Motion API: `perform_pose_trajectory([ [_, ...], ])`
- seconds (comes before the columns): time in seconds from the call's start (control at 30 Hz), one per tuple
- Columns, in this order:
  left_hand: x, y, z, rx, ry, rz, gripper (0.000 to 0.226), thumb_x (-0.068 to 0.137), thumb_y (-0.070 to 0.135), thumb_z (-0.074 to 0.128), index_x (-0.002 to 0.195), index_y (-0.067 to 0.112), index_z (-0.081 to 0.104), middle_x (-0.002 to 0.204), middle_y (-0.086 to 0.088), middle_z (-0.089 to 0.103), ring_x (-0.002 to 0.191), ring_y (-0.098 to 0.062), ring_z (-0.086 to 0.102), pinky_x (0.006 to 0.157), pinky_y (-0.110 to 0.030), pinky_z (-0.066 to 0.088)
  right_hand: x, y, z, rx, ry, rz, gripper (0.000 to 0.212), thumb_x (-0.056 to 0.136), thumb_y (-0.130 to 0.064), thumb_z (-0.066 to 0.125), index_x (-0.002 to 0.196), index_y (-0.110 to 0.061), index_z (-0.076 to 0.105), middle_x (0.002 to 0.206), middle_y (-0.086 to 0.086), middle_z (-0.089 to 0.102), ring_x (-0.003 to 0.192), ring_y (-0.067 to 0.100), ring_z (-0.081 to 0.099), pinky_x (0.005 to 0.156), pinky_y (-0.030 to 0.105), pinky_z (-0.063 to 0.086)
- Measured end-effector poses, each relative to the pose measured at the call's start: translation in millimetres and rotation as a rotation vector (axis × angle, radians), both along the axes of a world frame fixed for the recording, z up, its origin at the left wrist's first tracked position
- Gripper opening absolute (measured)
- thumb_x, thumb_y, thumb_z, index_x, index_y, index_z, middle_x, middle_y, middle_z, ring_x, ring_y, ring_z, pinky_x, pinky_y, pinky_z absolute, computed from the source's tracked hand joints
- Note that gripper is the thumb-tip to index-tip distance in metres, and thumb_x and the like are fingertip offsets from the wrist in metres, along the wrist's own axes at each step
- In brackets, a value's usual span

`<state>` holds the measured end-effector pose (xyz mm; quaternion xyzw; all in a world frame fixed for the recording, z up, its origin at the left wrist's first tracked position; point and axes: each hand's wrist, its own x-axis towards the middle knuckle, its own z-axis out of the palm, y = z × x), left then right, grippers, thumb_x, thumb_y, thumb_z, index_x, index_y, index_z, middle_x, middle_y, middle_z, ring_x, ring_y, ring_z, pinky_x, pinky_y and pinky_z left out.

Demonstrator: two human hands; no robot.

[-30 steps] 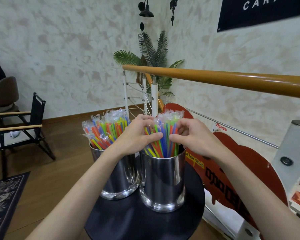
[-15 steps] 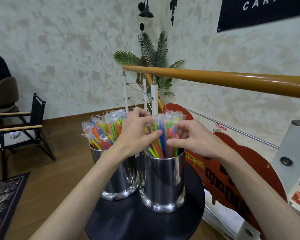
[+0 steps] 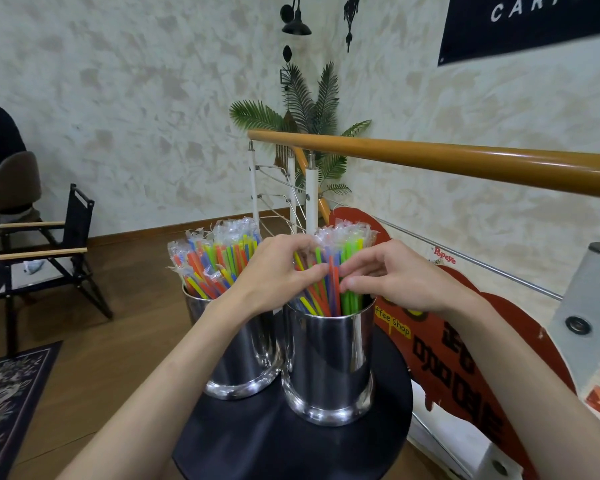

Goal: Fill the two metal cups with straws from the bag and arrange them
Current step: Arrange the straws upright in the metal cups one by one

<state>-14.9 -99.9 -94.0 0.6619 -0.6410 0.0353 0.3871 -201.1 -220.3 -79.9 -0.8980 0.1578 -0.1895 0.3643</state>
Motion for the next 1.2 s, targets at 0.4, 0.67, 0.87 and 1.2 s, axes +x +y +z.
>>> perform_pose_trajectory([
  [0.4,0.5,-0.9,0.3,-0.016,0.086,-0.052,0.008,0.087,0.028,0.076,0.089,0.024,0.070,0.083,0.009,0.069,0.081,-0.012,0.065,0.080,-0.043,0.053,8.8,6.1,-7.5,-0.086,-0.083,-0.076,0.002,0.090,-0.018,0.075,0.089,-0.019,0.074,0.076,-0.003,0.077,0.067,0.002,0.069,0.072,0.024,0.052],
  [0.67,-3.0,1.2,2.3,-0.026,0.088,-0.025,0.026,0.084,0.019,0.077,0.079,0.040,0.063,0.082,0.014,0.068,0.083,-0.004,0.064,0.079,-0.026,0.049,13.8,11.0,-11.8,-0.250,-0.111,-0.184,0.009,0.085,-0.031,0.079,0.089,-0.028,0.072,0.080,-0.013,0.071,0.072,0.001,0.063,0.072,0.021,0.046],
  [0.87,-2.9,3.7,4.4,0.003,0.101,-0.029,0.017,0.084,0.014,0.076,0.082,0.029,0.068,0.077,0.015,0.067,0.079,-0.002,0.062,0.081,-0.025,0.048,17.5,18.7,-14.4,-0.301,-0.164,-0.238,0.008,0.085,-0.025,0.077,0.085,-0.022,0.069,0.079,-0.012,0.068,0.069,0.003,0.060,0.061,0.011,0.042],
  [1.2,-2.5,16.3,15.0,0.124,0.202,-0.074,0.027,0.090,0.018,0.073,0.117,0.019,0.074,0.102,0.016,0.074,0.100,0.004,0.066,0.092,-0.018,0.051,24.6,21.9,-21.1,-0.317,-0.219,-0.313,0.016,0.086,-0.029,0.076,0.089,-0.024,0.061,0.079,-0.013,0.065,0.079,0.011,0.062,0.073,0.034,0.053],
])
